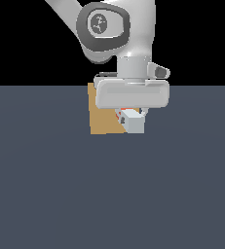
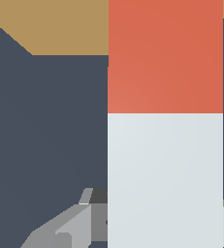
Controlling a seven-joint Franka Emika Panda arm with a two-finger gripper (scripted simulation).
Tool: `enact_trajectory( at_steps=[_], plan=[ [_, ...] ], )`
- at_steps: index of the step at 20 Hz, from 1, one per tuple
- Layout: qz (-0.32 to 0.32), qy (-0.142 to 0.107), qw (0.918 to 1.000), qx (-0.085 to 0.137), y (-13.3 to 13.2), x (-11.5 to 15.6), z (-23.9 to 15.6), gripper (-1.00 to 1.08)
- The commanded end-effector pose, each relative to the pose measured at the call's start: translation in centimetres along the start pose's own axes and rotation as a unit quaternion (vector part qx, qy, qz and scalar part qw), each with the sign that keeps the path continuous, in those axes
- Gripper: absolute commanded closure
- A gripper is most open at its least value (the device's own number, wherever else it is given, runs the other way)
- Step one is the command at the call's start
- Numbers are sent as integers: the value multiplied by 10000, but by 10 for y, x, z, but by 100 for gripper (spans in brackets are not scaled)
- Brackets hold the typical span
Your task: Insert the peg into the horizontal hole in a box.
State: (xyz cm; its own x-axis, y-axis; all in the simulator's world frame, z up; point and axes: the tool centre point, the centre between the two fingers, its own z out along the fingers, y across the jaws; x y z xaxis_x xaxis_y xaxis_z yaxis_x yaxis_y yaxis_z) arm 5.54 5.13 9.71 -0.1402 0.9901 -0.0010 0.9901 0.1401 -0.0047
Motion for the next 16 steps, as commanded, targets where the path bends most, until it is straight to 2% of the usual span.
enact_trajectory(
  at_steps=[1,5,9,16],
  plan=[
    [-12,2,10000,-25,1,19,-3,108],
    [-12,1,10000,-33,1,55,-4,108],
    [-12,1,10000,-38,1,78,-4,108],
    [-12,1,10000,-38,3,87,-4,108]
  ],
)
